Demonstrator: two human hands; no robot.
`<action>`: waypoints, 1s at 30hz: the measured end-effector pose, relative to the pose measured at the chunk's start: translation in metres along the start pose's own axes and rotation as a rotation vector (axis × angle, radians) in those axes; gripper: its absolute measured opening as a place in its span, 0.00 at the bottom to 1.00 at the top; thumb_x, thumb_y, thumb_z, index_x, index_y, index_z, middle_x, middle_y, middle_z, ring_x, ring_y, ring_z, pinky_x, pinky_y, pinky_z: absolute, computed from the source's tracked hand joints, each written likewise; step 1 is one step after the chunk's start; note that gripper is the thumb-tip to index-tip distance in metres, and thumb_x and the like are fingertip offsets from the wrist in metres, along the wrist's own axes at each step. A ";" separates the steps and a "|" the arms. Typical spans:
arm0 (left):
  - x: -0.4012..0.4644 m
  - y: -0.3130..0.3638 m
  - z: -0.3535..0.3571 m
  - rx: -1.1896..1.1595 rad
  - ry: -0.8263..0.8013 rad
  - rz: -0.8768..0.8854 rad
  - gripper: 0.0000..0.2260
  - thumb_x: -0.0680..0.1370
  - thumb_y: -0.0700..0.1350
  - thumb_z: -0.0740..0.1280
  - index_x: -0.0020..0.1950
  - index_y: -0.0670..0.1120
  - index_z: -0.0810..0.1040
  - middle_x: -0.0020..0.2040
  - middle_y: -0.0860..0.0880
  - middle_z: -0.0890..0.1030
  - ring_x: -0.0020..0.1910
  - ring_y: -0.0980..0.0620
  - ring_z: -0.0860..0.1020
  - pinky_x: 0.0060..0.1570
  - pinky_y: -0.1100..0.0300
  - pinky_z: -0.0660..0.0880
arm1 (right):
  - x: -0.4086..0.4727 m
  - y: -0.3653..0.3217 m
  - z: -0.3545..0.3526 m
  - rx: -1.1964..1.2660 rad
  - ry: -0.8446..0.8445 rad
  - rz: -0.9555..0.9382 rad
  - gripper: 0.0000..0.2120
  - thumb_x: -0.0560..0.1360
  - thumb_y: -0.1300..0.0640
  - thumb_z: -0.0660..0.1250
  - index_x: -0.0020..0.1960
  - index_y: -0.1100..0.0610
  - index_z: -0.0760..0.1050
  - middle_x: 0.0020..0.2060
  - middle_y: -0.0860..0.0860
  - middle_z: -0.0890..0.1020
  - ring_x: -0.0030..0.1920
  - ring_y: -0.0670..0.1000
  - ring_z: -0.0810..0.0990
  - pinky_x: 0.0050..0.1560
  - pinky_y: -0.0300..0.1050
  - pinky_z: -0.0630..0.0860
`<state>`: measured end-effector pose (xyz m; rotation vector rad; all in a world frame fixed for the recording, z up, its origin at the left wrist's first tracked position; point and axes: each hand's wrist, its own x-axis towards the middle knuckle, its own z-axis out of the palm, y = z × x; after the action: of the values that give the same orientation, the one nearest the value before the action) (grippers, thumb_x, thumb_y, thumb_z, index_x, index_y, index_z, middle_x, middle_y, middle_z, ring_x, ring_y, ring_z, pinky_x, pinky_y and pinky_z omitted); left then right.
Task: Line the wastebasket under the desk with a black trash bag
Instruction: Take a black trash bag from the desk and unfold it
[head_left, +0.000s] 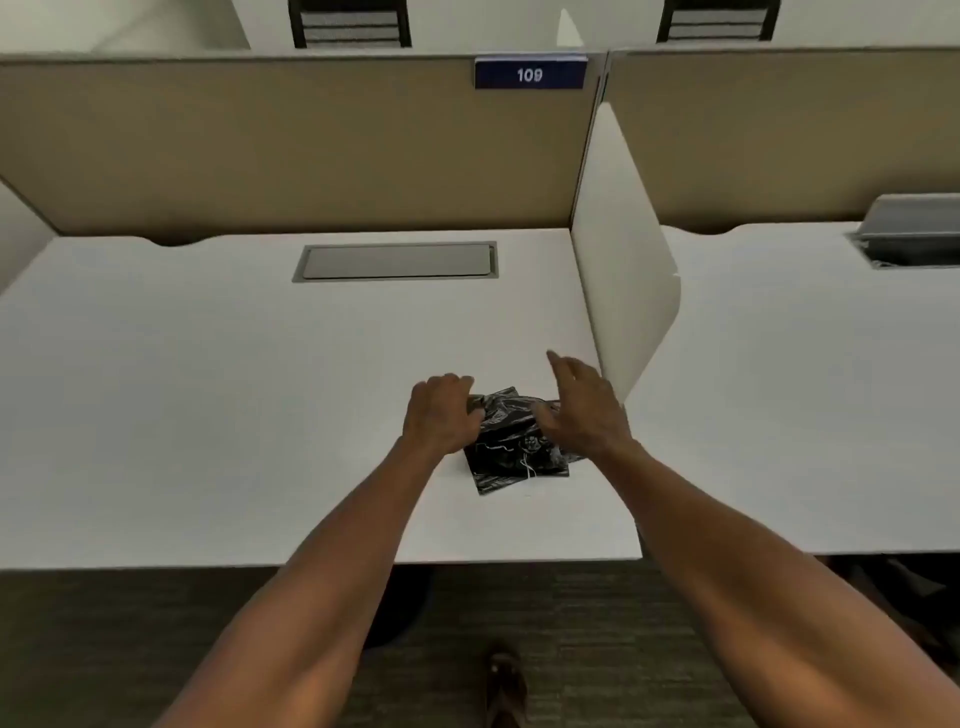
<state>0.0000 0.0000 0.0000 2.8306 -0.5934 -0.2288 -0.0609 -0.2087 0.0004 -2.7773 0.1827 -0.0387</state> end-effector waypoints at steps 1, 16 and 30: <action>0.001 0.000 0.009 -0.006 -0.065 -0.033 0.26 0.78 0.55 0.69 0.72 0.45 0.75 0.66 0.42 0.80 0.66 0.39 0.77 0.67 0.46 0.72 | 0.002 0.005 0.009 -0.027 -0.070 -0.002 0.41 0.76 0.44 0.69 0.82 0.57 0.57 0.77 0.61 0.68 0.77 0.62 0.66 0.75 0.57 0.67; 0.001 -0.005 0.073 -0.571 -0.118 -0.298 0.27 0.73 0.38 0.75 0.72 0.46 0.77 0.65 0.43 0.83 0.63 0.42 0.82 0.63 0.57 0.78 | 0.013 0.021 0.077 -0.002 -0.297 -0.018 0.37 0.72 0.48 0.72 0.79 0.45 0.65 0.73 0.52 0.76 0.71 0.58 0.75 0.67 0.54 0.73; -0.094 -0.030 0.036 -1.177 0.048 -0.494 0.29 0.70 0.68 0.72 0.69 0.61 0.76 0.69 0.53 0.80 0.68 0.52 0.78 0.62 0.55 0.76 | -0.048 -0.024 0.061 1.034 -0.140 0.169 0.12 0.75 0.58 0.74 0.58 0.50 0.85 0.49 0.49 0.88 0.52 0.50 0.86 0.53 0.48 0.83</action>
<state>-0.0812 0.0580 -0.0323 1.7517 0.2443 -0.4154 -0.1026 -0.1593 -0.0485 -1.7211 0.2651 0.0821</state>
